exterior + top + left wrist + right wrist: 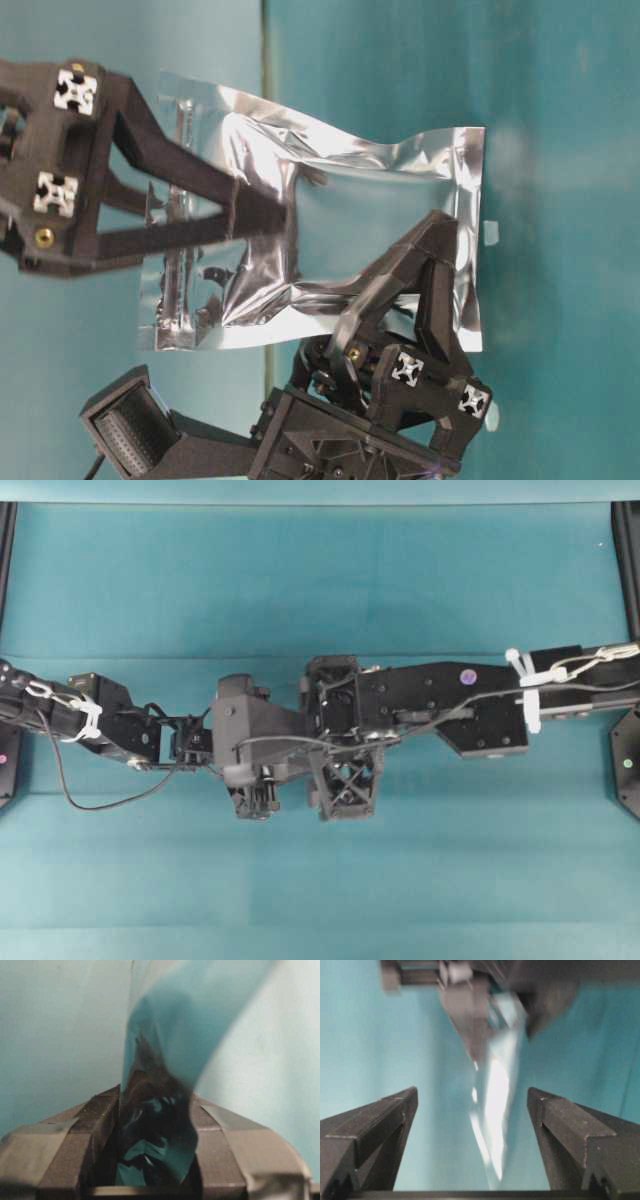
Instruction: Hand over the silver zip bag and make it stand upright.
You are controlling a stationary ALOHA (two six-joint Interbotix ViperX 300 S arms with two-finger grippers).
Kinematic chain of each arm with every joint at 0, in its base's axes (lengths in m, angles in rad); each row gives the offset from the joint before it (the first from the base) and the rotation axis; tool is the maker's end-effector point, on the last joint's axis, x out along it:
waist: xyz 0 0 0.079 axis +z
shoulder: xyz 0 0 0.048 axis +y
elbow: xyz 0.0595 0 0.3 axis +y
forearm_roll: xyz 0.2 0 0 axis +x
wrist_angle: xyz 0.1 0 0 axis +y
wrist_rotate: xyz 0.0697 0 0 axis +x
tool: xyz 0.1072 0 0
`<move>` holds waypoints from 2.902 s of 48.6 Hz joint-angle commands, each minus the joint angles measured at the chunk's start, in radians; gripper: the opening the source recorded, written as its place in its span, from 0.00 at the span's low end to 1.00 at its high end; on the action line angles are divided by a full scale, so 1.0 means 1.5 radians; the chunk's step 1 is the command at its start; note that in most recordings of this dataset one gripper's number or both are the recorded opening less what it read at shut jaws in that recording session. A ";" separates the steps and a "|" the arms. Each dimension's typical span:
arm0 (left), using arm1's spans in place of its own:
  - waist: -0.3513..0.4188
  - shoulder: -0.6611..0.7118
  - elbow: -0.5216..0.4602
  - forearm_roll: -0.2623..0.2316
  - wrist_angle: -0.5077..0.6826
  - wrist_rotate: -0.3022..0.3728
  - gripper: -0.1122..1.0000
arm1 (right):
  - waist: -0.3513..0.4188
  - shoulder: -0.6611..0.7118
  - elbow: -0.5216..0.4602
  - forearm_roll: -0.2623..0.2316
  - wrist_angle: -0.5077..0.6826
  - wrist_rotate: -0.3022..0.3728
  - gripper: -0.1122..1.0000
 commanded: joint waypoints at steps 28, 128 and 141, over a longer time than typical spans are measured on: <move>-0.007 -0.009 0.002 0.001 0.016 0.018 0.37 | -0.009 -0.303 0.231 -0.029 -0.174 0.145 0.91; -0.008 -0.012 0.000 0.001 0.025 0.020 0.36 | -0.001 -0.512 0.478 -0.026 -0.388 0.169 0.91; -0.008 -0.013 0.000 0.001 0.025 0.020 0.36 | 0.000 -0.513 0.479 -0.025 -0.388 0.169 0.91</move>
